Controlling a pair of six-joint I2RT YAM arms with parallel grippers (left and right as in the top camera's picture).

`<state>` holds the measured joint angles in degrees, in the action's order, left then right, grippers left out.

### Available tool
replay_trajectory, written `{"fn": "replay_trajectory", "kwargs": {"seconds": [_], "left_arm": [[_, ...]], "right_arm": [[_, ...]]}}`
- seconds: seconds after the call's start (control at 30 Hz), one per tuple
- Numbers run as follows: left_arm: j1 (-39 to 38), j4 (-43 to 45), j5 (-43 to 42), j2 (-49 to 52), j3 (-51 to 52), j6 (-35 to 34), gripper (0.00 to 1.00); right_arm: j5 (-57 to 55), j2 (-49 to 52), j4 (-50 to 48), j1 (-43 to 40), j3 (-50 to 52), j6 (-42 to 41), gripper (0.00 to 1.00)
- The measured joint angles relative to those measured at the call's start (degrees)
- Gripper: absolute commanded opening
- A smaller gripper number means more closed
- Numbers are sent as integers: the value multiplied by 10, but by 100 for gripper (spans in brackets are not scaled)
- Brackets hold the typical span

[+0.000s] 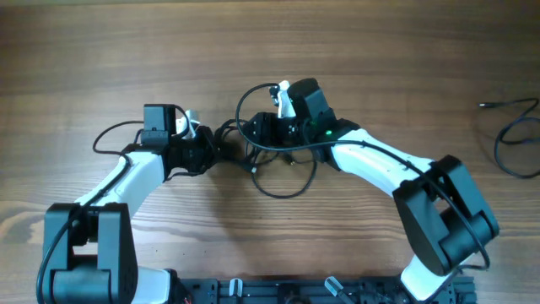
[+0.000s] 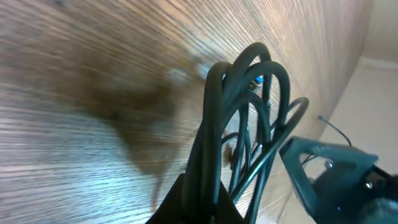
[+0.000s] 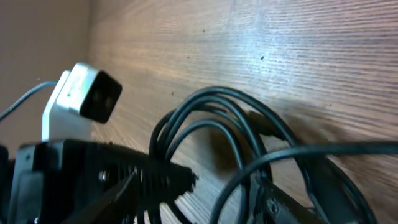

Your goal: Untangle cables

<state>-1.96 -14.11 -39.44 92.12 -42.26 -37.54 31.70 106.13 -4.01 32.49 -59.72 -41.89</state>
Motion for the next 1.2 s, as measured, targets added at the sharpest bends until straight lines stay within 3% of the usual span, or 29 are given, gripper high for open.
{"fn": "replay_trajectory", "kwargs": {"seconds": [0.13,0.17,0.27,0.47,0.6,0.73,0.77,0.8,0.9,0.97,1.1,1.2], "left_arm": [[-6,5,-1,0,0,0,4],[-6,5,-1,0,0,0,4],[-6,5,-1,0,0,0,4],[-6,11,-14,0,0,0,4],[-6,22,-31,0,0,5,4],[-7,26,-47,0,0,15,4],[-7,26,-49,0,0,15,4],[-8,26,-50,0,0,15,4],[-8,26,-52,0,0,15,4],[-8,26,-52,0,0,17,4],[-8,26,-52,0,0,17,4],[-8,26,-52,0,0,17,4]], "right_arm": [[-18,2,-3,0,0,-50,59],[-20,2,3,0,0,-61,52],[-24,2,33,0,0,-89,51],[-83,2,42,0,0,-108,50],[-112,2,15,0,0,-109,41],[-138,2,0,0,0,-109,24],[-142,2,-11,0,0,-107,6],[-145,2,-14,0,0,-108,4],[-122,2,-79,-3,1,-108,4],[-40,0,-161,-24,1,-110,4],[81,-42,-134,-103,-2,-127,8],[106,-51,-8,-131,-7,-131,54]]}}
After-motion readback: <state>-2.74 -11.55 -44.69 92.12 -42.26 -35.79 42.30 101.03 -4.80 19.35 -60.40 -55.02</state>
